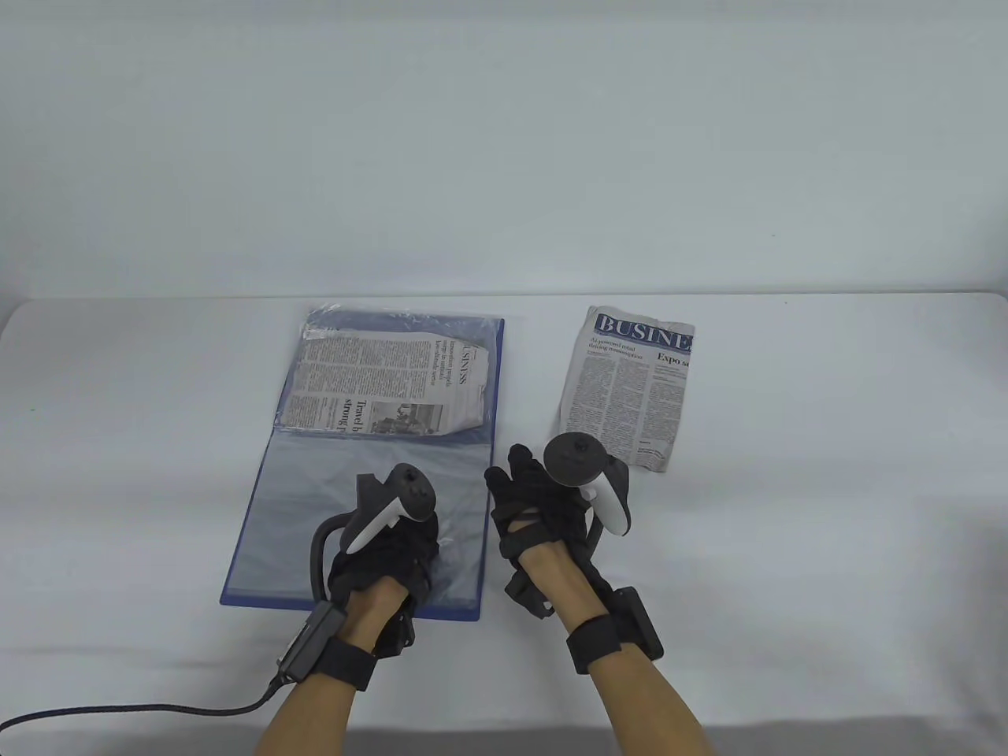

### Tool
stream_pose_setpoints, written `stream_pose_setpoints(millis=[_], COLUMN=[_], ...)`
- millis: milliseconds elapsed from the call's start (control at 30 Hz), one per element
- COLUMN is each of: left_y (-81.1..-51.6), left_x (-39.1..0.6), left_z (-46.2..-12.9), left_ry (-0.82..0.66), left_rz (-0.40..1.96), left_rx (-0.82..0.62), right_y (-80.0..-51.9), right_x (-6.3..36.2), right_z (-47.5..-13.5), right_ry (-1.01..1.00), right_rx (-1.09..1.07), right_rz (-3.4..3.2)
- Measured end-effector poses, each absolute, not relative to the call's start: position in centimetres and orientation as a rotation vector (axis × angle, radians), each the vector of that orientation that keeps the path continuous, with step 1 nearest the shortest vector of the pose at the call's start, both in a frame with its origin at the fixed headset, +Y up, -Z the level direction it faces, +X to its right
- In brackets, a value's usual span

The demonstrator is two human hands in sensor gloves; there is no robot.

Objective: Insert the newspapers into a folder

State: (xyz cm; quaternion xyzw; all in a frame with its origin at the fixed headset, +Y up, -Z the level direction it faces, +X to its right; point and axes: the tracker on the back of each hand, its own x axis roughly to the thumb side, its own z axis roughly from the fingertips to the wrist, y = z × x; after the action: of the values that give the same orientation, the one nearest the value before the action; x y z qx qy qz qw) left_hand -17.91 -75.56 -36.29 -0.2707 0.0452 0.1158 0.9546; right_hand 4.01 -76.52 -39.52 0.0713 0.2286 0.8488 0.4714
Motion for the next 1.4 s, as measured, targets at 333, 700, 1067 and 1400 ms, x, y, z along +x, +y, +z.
stream_pose_setpoints(millis=[333,700,1067,1400], left_y=[-74.5,-74.8,-74.6,-74.1], left_x=[-22.3,-22.6,-22.4,-22.6], left_z=[-36.2,-36.3,-36.1,-36.0], left_ry=[0.124,0.126,0.112,0.089], left_rz=[0.745,0.808,0.733,0.808], left_rx=[-0.562,-0.575,-0.550,-0.509], right_y=[-76.8,-77.4,-77.0,-76.5], right_x=[2.3,2.6,0.3,1.4], right_z=[-39.6,-40.6,-40.1,-39.5], right_ry=[0.702,0.763,0.781,1.104], right_rx=[0.264,0.384,0.329,0.390], right_rz=[2.000,1.987,1.973,2.278])
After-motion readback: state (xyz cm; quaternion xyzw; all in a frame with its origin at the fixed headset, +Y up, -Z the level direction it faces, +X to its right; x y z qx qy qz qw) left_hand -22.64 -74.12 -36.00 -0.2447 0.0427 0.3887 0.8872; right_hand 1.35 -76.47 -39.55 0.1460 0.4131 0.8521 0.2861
